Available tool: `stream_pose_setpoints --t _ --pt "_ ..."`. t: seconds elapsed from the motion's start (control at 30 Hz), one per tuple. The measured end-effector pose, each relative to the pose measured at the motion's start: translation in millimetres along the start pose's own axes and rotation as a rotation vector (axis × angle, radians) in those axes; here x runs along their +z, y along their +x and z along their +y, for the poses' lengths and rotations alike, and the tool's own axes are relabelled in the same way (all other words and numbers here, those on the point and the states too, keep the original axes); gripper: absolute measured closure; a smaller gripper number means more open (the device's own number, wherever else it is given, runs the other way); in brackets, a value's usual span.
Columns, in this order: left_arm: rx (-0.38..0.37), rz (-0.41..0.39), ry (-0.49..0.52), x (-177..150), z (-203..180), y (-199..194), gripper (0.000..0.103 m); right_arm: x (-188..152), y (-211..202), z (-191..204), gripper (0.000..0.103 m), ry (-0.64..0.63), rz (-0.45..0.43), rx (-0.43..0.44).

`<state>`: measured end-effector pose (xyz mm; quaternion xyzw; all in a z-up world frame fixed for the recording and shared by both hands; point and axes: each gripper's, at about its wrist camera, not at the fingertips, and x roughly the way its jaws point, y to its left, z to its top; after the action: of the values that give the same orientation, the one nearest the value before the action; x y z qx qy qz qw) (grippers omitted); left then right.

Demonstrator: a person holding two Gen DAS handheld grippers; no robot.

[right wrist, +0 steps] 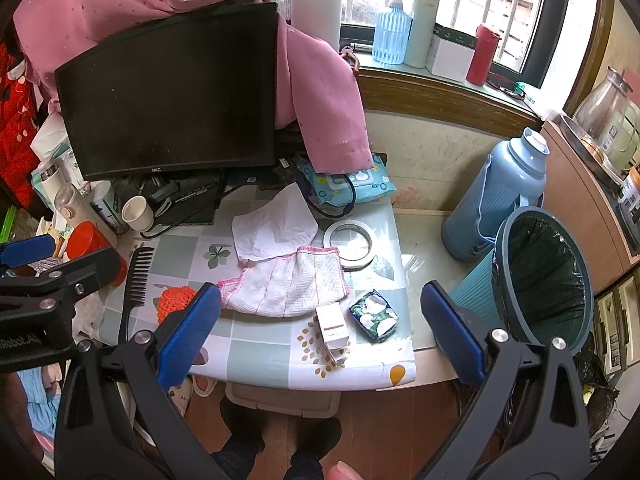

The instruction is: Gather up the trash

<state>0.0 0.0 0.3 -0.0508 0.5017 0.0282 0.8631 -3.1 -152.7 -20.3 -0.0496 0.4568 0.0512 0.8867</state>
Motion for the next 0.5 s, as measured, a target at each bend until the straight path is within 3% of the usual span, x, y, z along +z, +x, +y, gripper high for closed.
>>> stream_pose_setpoints --t 0.5 --pt "-0.002 0.0 0.0 -0.1 0.1 0.0 0.005 2.4 -2.1 0.3 0.004 -0.002 -0.003 0.001"
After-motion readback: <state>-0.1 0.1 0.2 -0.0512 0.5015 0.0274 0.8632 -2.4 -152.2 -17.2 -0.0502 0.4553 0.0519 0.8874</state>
